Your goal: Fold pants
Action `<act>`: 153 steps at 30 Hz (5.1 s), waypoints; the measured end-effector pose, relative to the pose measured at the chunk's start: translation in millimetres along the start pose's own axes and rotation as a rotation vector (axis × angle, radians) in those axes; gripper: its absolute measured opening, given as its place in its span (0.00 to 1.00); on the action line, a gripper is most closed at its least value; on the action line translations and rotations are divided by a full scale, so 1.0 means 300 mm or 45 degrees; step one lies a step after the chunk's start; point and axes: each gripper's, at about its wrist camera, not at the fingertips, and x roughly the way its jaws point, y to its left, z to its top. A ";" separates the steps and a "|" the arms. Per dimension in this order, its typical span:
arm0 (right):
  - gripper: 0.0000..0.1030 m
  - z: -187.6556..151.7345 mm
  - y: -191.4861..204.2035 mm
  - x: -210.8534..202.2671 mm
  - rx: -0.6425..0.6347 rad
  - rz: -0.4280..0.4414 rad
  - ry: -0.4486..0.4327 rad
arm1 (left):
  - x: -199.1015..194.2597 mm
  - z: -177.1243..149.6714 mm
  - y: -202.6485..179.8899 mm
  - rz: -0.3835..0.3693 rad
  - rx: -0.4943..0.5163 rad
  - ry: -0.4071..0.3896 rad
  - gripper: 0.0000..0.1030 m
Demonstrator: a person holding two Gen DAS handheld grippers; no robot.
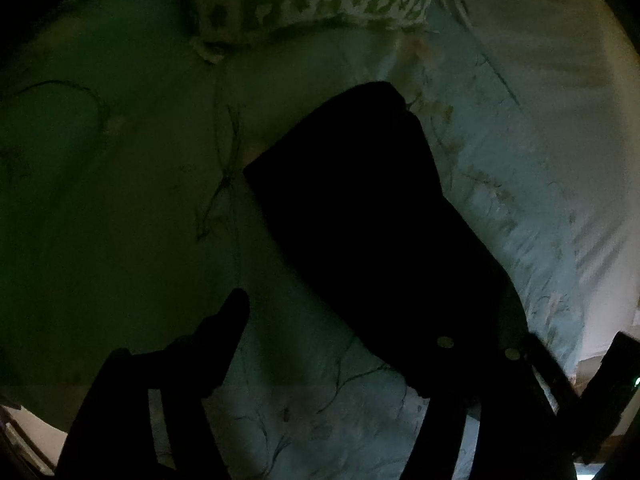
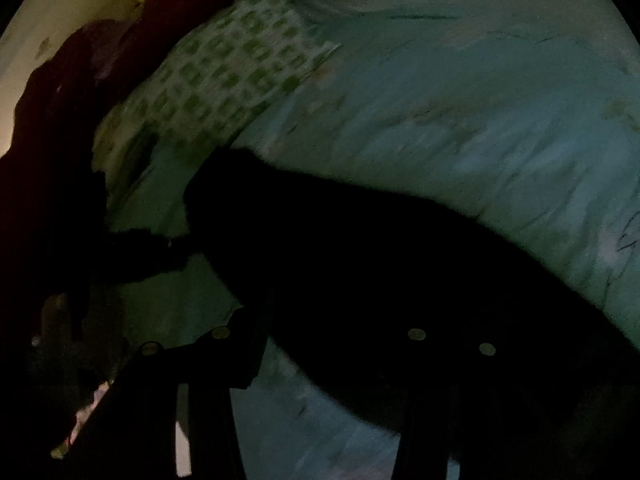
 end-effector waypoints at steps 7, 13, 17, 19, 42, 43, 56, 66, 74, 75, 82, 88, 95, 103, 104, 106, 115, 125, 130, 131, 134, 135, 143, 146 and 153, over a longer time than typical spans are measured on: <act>0.45 0.126 -0.120 0.044 0.057 -0.081 -0.005 | 0.055 0.037 0.005 0.065 0.011 0.014 0.68; 0.45 0.183 -0.150 0.171 -0.015 -0.088 0.093 | 0.074 0.071 0.017 0.080 0.047 -0.021 0.67; 0.45 0.203 -0.183 0.261 -0.015 -0.112 0.163 | 0.092 0.100 0.021 0.087 0.093 -0.052 0.64; 0.45 0.201 -0.193 0.300 -0.012 -0.102 0.192 | 0.109 0.114 0.023 0.097 0.108 -0.063 0.62; 0.05 0.203 -0.190 0.253 0.108 -0.136 -0.105 | -0.023 0.173 -0.026 0.020 0.336 -0.261 0.18; 0.05 0.205 -0.195 0.268 0.106 -0.160 -0.110 | -0.002 0.182 -0.016 0.040 0.343 -0.258 0.18; 0.05 0.125 -0.308 0.129 0.275 -0.297 -0.235 | 0.004 0.150 -0.040 0.299 0.553 -0.338 0.44; 0.49 -0.239 -0.376 -0.228 0.471 -0.283 -0.420 | -0.169 0.097 -0.138 0.192 0.526 -0.417 0.50; 0.49 -0.555 -0.466 -0.365 0.695 -0.374 -0.446 | -0.078 -0.065 -0.476 0.053 0.828 -0.291 0.54; 0.49 -0.579 -0.476 -0.381 0.714 -0.383 -0.452 | -0.062 -0.093 -0.518 0.036 0.870 -0.271 0.54; 0.49 -0.738 -0.532 -0.472 0.862 -0.444 -0.515 | 0.041 -0.279 -0.787 -0.085 1.126 -0.109 0.54; 0.49 -0.843 -0.585 -0.515 0.976 -0.488 -0.561 | 0.113 -0.422 -0.980 -0.127 1.370 0.000 0.56; 0.49 -0.919 -0.664 -0.548 1.084 -0.499 -0.615 | 0.200 -0.550 -1.173 -0.178 1.594 0.141 0.57; 0.49 -0.926 -0.742 -0.549 1.132 -0.480 -0.660 | 0.340 -0.688 -1.385 -0.205 1.796 0.280 0.57; 0.49 -0.929 -0.757 -0.549 1.151 -0.468 -0.671 | 0.361 -0.701 -1.409 -0.203 1.806 0.293 0.57; 0.49 -0.928 -0.771 -0.549 1.168 -0.457 -0.684 | 0.398 -0.722 -1.447 -0.202 1.821 0.324 0.57; 0.41 -0.930 -0.820 -0.549 1.188 -0.410 -0.707 | 0.530 -0.800 -1.558 -0.248 1.875 0.526 0.52; 0.10 -0.952 -0.818 -0.555 1.178 -0.435 -0.712 | 0.523 -0.820 -1.570 -0.263 1.921 0.514 0.06; 0.08 -0.952 -0.769 -0.597 1.139 -0.434 -0.752 | 0.444 -0.858 -1.558 -0.299 2.019 0.457 0.04; 0.08 -0.960 -0.759 -0.617 1.139 -0.424 -0.767 | 0.427 -0.864 -1.556 -0.310 2.035 0.453 0.04; 0.08 -0.976 -0.747 -0.650 1.142 -0.412 -0.782 | 0.401 -0.875 -1.554 -0.333 2.059 0.462 0.04; 0.08 -0.979 -0.747 -0.653 1.144 -0.413 -0.780 | 0.400 -0.879 -1.552 -0.333 2.065 0.470 0.04; 0.09 -1.026 -0.800 -0.567 1.252 -0.448 -0.643 | 0.456 -0.928 -1.558 -0.227 2.151 0.472 0.14; 0.14 -1.047 -0.788 -0.571 1.268 -0.468 -0.631 | 0.454 -0.931 -1.579 -0.253 2.140 0.478 0.28; 0.50 -1.095 -0.765 -0.578 1.283 -0.449 -0.709 | 0.505 -0.957 -1.670 -0.287 2.098 0.551 0.36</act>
